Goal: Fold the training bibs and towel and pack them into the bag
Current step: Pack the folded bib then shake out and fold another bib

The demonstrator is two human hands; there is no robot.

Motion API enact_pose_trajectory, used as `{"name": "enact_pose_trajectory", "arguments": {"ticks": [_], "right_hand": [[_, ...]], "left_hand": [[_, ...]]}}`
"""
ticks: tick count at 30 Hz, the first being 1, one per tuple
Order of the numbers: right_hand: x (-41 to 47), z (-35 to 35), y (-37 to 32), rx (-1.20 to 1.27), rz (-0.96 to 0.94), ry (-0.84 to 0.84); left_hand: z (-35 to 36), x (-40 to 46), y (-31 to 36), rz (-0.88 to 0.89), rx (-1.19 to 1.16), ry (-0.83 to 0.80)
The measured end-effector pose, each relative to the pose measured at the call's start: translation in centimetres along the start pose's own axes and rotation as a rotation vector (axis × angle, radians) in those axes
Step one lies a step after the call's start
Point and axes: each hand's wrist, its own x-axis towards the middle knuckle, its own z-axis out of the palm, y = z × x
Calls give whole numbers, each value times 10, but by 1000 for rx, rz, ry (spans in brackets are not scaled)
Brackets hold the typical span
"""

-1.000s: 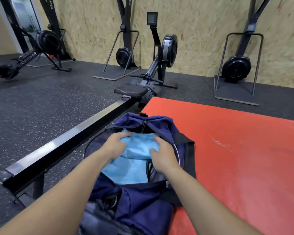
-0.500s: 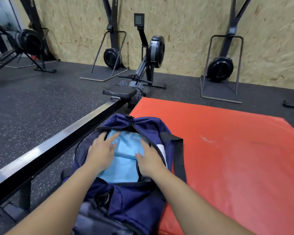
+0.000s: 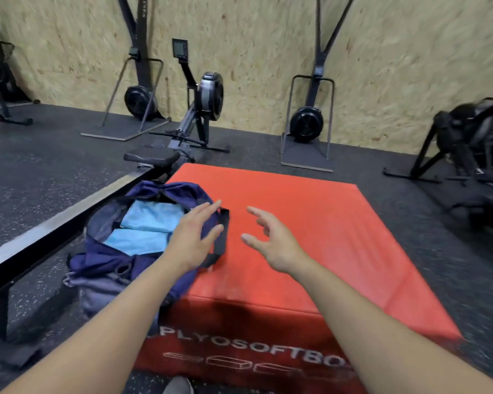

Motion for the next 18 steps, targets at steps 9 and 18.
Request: {"name": "enact_pose_trajectory", "arguments": {"ticks": [9,18], "right_hand": [[-145,-159,47,-97,91,231],[-295,-243,118,-101,295,385]], "left_hand": [[117,-24,164,224,-84,-128],[234,-70,283,363,-122,-374]]}}
